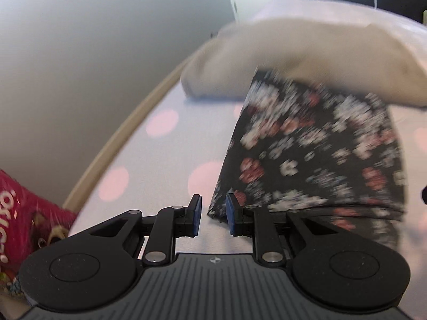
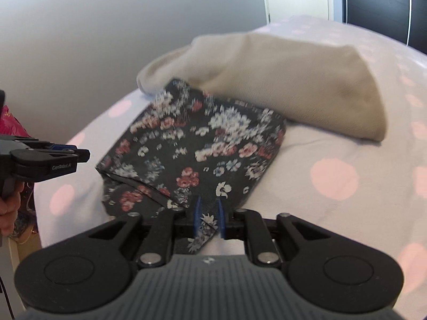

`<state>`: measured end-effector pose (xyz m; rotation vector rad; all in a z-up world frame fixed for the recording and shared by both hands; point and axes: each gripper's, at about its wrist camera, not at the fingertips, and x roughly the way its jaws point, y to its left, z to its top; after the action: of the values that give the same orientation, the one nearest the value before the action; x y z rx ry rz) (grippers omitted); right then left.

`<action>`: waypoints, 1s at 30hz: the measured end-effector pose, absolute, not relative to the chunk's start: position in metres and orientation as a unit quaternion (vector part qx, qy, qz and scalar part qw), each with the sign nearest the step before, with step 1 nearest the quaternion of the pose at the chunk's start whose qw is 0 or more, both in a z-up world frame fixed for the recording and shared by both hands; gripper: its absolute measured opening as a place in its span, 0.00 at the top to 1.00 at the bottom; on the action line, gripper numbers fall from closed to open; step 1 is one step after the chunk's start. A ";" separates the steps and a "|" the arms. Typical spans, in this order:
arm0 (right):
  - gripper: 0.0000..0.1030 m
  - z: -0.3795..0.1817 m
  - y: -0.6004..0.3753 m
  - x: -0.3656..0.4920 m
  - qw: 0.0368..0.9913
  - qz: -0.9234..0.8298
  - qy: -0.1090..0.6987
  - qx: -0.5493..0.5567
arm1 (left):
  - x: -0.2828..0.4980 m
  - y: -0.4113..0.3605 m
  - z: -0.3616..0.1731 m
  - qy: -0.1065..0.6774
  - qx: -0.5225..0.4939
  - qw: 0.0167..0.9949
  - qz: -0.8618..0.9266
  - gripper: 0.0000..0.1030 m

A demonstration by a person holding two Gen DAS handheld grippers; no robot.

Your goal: Fold clothes

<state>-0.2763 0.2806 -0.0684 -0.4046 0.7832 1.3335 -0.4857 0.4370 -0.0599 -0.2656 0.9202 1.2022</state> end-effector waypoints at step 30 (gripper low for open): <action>0.40 -0.032 0.124 -0.257 0.752 0.556 0.316 -0.156 | -0.414 0.225 -0.025 0.314 -0.204 0.728 0.574 0.37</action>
<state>-0.2568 0.1242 -0.0315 -0.3409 0.6909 1.2150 -0.4145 0.2252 -0.0247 -0.4487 0.6920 1.2660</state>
